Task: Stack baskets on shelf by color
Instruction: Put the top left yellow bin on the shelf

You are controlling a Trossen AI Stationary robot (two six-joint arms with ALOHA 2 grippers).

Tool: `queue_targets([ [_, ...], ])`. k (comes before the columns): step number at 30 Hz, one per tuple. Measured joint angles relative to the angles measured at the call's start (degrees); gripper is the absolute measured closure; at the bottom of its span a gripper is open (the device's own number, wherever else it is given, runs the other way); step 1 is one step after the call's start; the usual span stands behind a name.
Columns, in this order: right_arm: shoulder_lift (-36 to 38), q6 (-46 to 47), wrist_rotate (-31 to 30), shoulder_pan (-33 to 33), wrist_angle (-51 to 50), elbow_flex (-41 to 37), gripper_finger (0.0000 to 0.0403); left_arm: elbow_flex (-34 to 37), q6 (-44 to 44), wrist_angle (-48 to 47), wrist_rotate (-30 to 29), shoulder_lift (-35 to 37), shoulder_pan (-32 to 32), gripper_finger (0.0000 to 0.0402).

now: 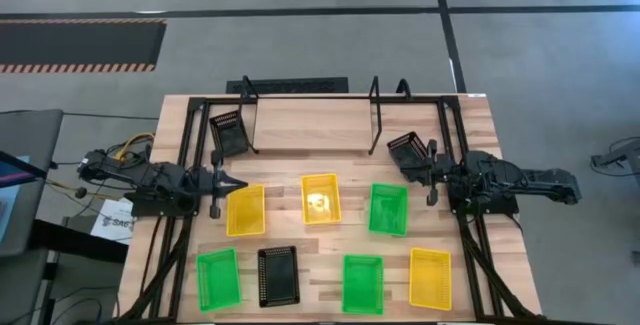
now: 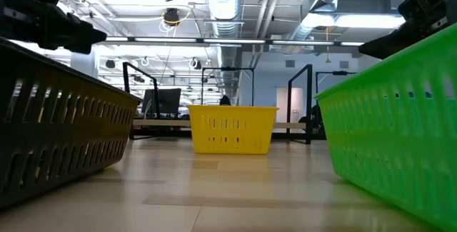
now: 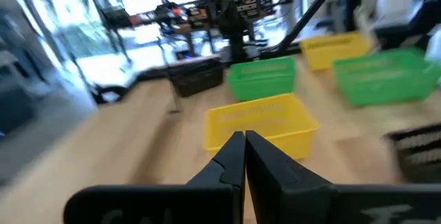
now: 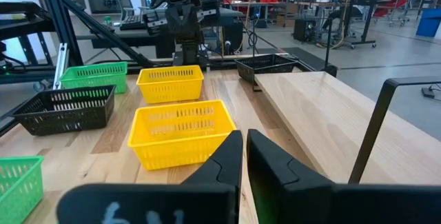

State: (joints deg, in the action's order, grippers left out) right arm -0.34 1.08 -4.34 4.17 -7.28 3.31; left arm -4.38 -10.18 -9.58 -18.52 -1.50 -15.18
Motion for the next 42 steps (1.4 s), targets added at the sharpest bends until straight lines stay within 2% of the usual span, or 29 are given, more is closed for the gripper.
queue_targets([
  [3, 0.0, 0.0, 0.0, 0.0, 0.0, 0.0, 0.0356, 0.0, -6.5, 0.0, -1.9, 0.0, 0.0, 0.0402],
  [6, 0.0, 0.0, 0.0, 0.0, 0.0, 0.0, 0.0356, 0.0, -7.9, 0.0, -2.2, 0.0, 0.0, 0.0401],
  [14, 0.0, 0.0, 0.0, 0.0, 0.0, 0.0, 0.0356, 0.0, 0.5, 0.0, -2.2, 0.0, 0.0, 0.0401],
  [19, 0.0, 0.0, 0.0, 0.0, 0.0, 0.0, 0.0356, 0.0, 19.9, 0.3, 0.1, 0.0, 0.0, 0.0402],
  [25, -0.1, 0.7, 0.0, 0.0, 6.4, -0.5, 0.0356, 0.3, 48.9, 6.3, -6.6, 0.0, 0.0, 0.0402],
  [28, 0.0, 3.8, -0.7, 0.2, 14.8, -0.4, 0.0356, 0.3, 56.6, 7.8, -11.0, 0.0, 0.0, 0.0402],
  [33, 0.0, 8.8, -2.1, 0.6, 26.6, -0.3, 0.0356, 0.2, 54.9, 8.1, -17.0, 0.0, 0.0, 0.0402],
  [37, 0.0, 14.1, -2.5, 0.5, 35.9, -0.2, 0.0356, 0.1, 51.3, 10.6, -18.2, 0.0, 0.0, 0.0401],
  [42, 0.0, 14.6, -2.5, 0.5, 42.8, -0.2, 0.0356, -2.6, 47.8, 9.3, -21.3, 0.0, 0.0, 0.0402],
])
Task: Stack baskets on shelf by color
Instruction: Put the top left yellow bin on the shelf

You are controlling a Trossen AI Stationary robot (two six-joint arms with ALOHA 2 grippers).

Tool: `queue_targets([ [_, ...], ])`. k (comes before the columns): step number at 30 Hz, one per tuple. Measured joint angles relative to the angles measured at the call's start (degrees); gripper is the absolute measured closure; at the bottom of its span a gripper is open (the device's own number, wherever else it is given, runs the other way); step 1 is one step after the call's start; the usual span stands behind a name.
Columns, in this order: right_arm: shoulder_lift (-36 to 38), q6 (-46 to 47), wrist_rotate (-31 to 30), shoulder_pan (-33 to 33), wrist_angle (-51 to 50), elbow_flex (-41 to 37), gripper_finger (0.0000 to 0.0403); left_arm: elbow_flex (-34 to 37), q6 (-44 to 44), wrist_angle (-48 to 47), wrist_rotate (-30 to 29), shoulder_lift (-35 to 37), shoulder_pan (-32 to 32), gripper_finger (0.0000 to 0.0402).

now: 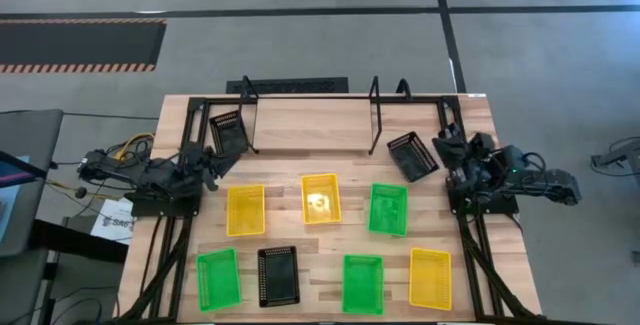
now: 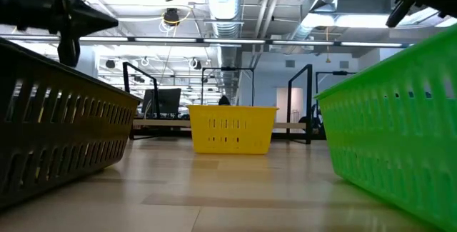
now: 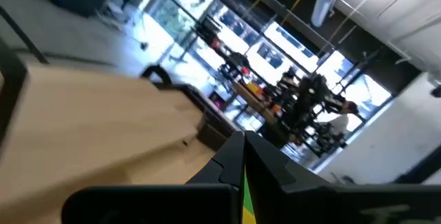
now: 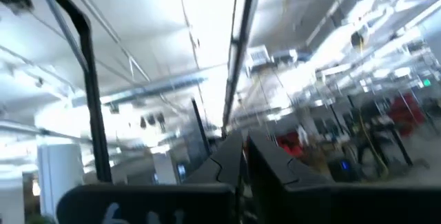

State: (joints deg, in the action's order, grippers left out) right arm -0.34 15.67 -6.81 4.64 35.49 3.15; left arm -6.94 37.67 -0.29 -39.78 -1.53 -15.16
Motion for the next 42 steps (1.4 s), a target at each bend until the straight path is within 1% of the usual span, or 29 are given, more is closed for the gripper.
queue_targets([
  [2, 0.0, 0.9, 0.0, 0.0, 2.1, 0.0, 0.0356, -2.9, -0.9, -4.6, -1.5, -0.5, 0.0, 0.0401],
  [5, 0.0, 2.2, 0.0, 0.0, 4.7, 0.1, 0.0356, -9.2, 1.9, -17.2, -4.1, -3.1, 0.0, 0.0402],
  [7, 0.0, 2.3, 0.0, 0.0, 5.5, 0.1, 0.0356, -13.9, 7.1, -27.2, -5.7, -6.5, 0.0, 0.0401],
  [10, 0.0, 2.3, -0.3, 0.0, 5.8, 0.2, 0.0356, -21.5, 17.5, -41.4, -4.6, -14.5, 0.0, 0.0402],
  [12, 0.0, 2.3, -0.9, 0.0, 5.6, 0.2, 0.0356, -26.5, 24.9, -50.5, -0.8, -21.3, 0.0, 0.0401],
  [15, 0.0, 2.0, -1.2, 0.0, 5.7, 0.2, 0.0356, -33.7, 34.1, -61.9, 8.5, -33.4, 0.0, 0.0401],
  [17, 0.0, 1.9, -1.2, 0.0, 5.7, 0.2, 0.0356, -38.2, 37.9, -68.1, 15.3, -41.4, -0.3, 0.0401],
  [19, 0.0, 1.8, -1.2, 0.0, 5.7, 0.2, 0.0356, -41.7, 40.6, -73.0, 20.6, -48.9, -1.0, 0.0401],
  [22, 0.0, 1.9, -1.2, 0.0, 5.6, 0.2, 0.0356, -46.1, 43.8, -77.5, 25.7, -58.0, -2.5, 0.0401],
  [25, 0.0, 1.9, -1.2, 0.0, 5.5, 0.2, 0.0356, -48.5, 47.4, -78.8, 28.4, -64.5, -4.0, 0.0401],
  [30, 0.0, 1.9, -1.0, -0.1, 5.4, 0.2, 0.0356, -48.9, 54.7, -78.4, 30.0, -70.6, -5.1, 0.0401],
  [33, 0.0, 1.9, -0.7, -0.1, 5.3, 0.2, 0.0356, -48.9, 56.4, -78.3, 31.9, -72.8, -5.1, 0.0392],
  [37, 0.0, 2.3, 0.5, -0.1, 5.2, 0.2, 0.0356, -48.9, 60.7, -78.0, 32.1, -74.5, -5.1, 0.0357],
  [42, 0.0, 2.4, 2.4, -0.1, 5.1, 0.2, 0.0356, -48.9, 63.8, -76.5, 31.9, -74.6, -5.0, 0.0292],
])
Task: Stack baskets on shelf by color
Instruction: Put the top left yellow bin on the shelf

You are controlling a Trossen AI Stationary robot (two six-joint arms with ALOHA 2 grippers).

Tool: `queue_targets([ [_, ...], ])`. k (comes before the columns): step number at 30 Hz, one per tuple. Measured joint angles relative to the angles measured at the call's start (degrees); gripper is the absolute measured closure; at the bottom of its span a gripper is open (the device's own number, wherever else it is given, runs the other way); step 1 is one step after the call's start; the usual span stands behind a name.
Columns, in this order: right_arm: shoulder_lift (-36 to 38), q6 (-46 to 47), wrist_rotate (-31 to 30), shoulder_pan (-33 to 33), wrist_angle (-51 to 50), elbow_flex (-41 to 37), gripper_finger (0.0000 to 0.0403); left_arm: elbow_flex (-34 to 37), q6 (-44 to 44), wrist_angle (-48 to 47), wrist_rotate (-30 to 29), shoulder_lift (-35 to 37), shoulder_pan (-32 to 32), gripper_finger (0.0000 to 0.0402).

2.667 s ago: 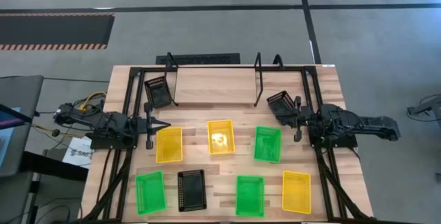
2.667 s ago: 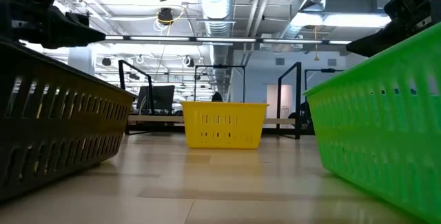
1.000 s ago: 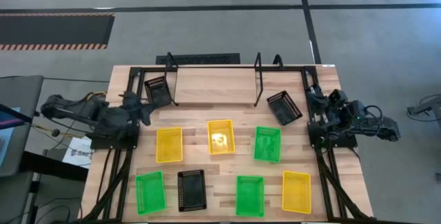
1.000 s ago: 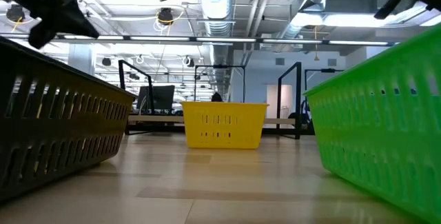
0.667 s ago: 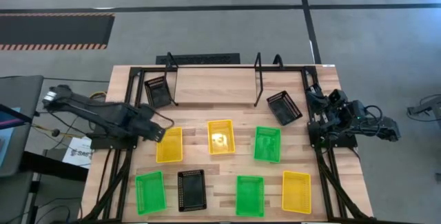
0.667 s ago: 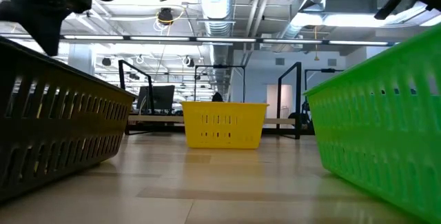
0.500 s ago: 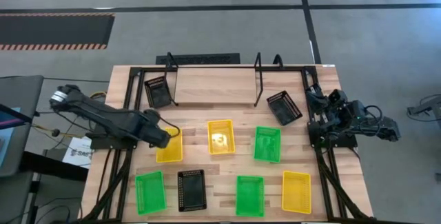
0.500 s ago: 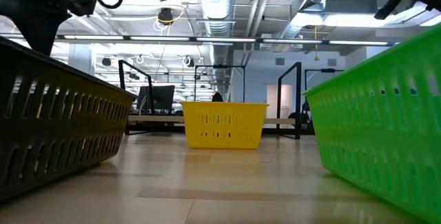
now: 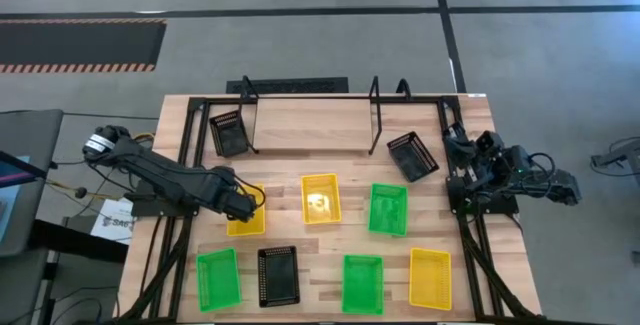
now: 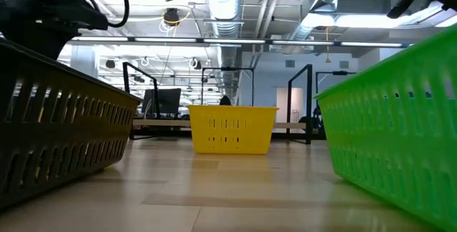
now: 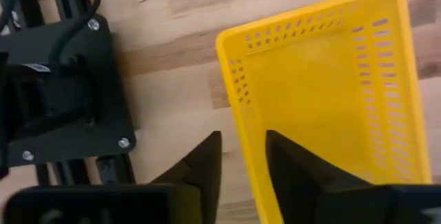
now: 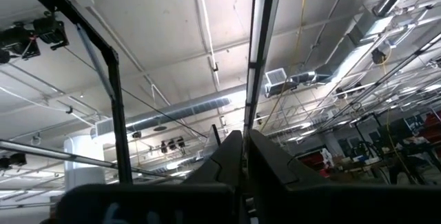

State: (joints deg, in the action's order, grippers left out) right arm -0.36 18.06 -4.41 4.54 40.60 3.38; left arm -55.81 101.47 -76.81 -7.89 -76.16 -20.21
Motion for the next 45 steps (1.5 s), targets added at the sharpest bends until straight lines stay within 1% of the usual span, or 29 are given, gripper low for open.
queue_targets([
  [4, 0.0, 0.1, 0.0, 0.0, 0.0, 0.0, 0.0356, 0.4, 3.7, -0.1, 1.4, 0.0, 0.0, 0.025],
  [8, 0.0, 0.1, 0.0, 0.0, 0.0, 0.0, 0.0356, 2.4, 7.4, 2.1, 2.9, 0.0, 0.0, 0.023],
  [15, 0.0, 0.1, 0.0, 0.0, 0.0, 0.0, 0.0356, 8.1, 8.3, 12.2, 3.6, 0.0, 0.0, 0.0228],
  [19, 0.0, 0.0, 0.0, 0.0, 0.0, 0.0, 0.0356, 10.0, 8.6, 12.6, 4.8, 0.0, 0.0, 0.0228],
  [25, 0.0, 0.0, 0.0, 0.0, 0.2, 0.0, 0.0356, 12.2, 8.4, 14.1, 4.0, 0.0, 0.0, 0.0228],
  [28, 0.0, 0.0, 0.0, 0.0, 0.2, 0.0, 0.0356, 14.5, 8.7, 17.4, 4.2, 0.0, 0.0, 0.0228],
  [31, 0.0, -0.1, 0.0, 0.0, 0.2, 0.0, 0.0356, 16.7, 7.7, 23.0, 4.2, 0.0, 0.0, 0.023],
  [33, 0.0, -0.1, 0.0, 0.0, 0.2, 0.0, 0.0356, 18.0, 6.8, 25.6, 4.1, 0.0, 0.0, 0.0244],
  [34, 0.0, -0.1, 0.0, 0.0, 0.2, 0.0, 0.0356, 18.2, 6.3, 26.0, 4.1, 0.0, 0.0, 0.026],
  [36, 0.0, 0.0, 0.0, 0.0, 0.2, 0.0, 0.0356, 18.4, 5.4, 26.3, 4.0, 0.0, 0.2, 0.0306],
  [38, 0.0, 0.0, 0.0, 0.0, 0.2, 0.0, 0.0356, 18.4, 3.4, 26.4, 4.0, 0.5, 0.8, 0.0367],
  [39, 0.0, 0.0, 0.0, 0.0, 0.2, 0.0, 0.0356, 18.3, 2.5, 26.4, 3.6, 0.9, 1.2, 0.0383],
  [42, 0.0, 0.0, 0.0, 0.0, 0.2, 0.0, 0.0356, 16.9, -0.5, 26.1, 1.1, 2.1, 2.6, 0.0397],
  [45, 0.0, 0.0, -0.1, 0.0, 0.2, 0.0, 0.0356, 13.1, -4.5, 26.2, -4.2, 4.7, 4.1, 0.0401],
])
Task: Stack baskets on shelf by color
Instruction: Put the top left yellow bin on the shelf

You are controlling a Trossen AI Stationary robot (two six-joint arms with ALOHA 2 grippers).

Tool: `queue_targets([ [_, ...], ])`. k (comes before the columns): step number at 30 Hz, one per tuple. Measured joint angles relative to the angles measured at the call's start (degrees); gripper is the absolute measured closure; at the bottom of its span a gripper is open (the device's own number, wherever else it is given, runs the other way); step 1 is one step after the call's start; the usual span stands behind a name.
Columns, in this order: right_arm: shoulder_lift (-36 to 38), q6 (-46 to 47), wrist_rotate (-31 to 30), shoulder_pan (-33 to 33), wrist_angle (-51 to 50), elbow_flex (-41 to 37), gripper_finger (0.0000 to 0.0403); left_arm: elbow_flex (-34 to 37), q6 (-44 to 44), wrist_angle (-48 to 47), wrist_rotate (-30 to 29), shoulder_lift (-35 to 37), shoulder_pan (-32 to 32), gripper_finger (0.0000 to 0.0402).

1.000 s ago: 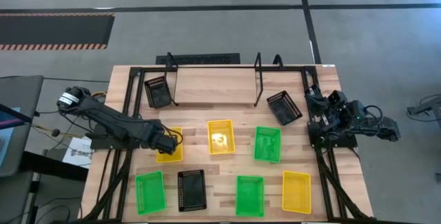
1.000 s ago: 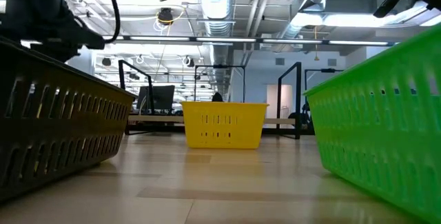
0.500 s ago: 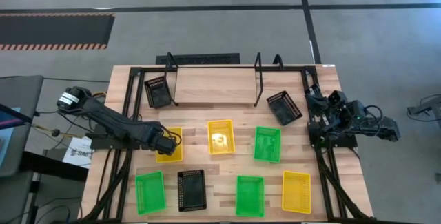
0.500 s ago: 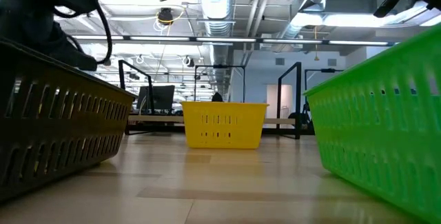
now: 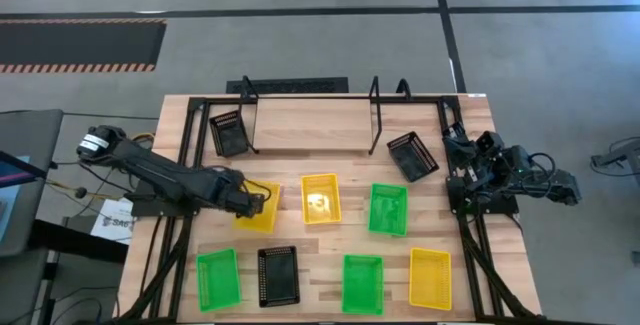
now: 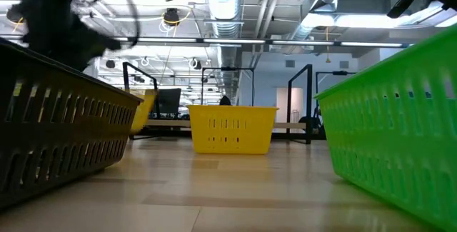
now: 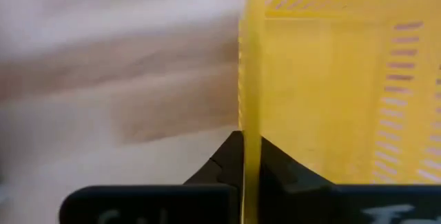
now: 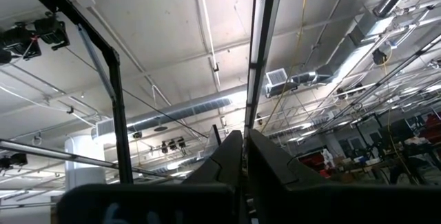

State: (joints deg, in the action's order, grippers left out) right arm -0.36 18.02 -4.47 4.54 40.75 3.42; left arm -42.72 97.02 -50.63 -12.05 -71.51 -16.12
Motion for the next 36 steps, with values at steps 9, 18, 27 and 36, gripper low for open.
queue_targets([
  [9, 0.0, 0.0, -0.2, 0.0, -0.4, 0.0, 0.0356, -20.3, -23.2, -1.8, -27.0, 8.0, 5.5, 0.0401],
  [18, 0.0, 0.0, -3.3, 0.1, -2.8, 0.0, 0.0356, -40.9, -51.8, -2.2, -23.6, 2.4, 21.3, 0.0402],
  [27, 0.0, 0.0, -3.4, 0.0, -2.2, 0.0, 0.0356, -49.4, -61.4, -2.8, -8.3, -11.9, 36.8, 0.0401],
  [36, 0.0, 0.1, -3.3, 0.0, -2.2, 0.0, 0.0356, -49.4, -57.7, -0.7, 6.6, -27.8, 45.5, 0.0401],
])
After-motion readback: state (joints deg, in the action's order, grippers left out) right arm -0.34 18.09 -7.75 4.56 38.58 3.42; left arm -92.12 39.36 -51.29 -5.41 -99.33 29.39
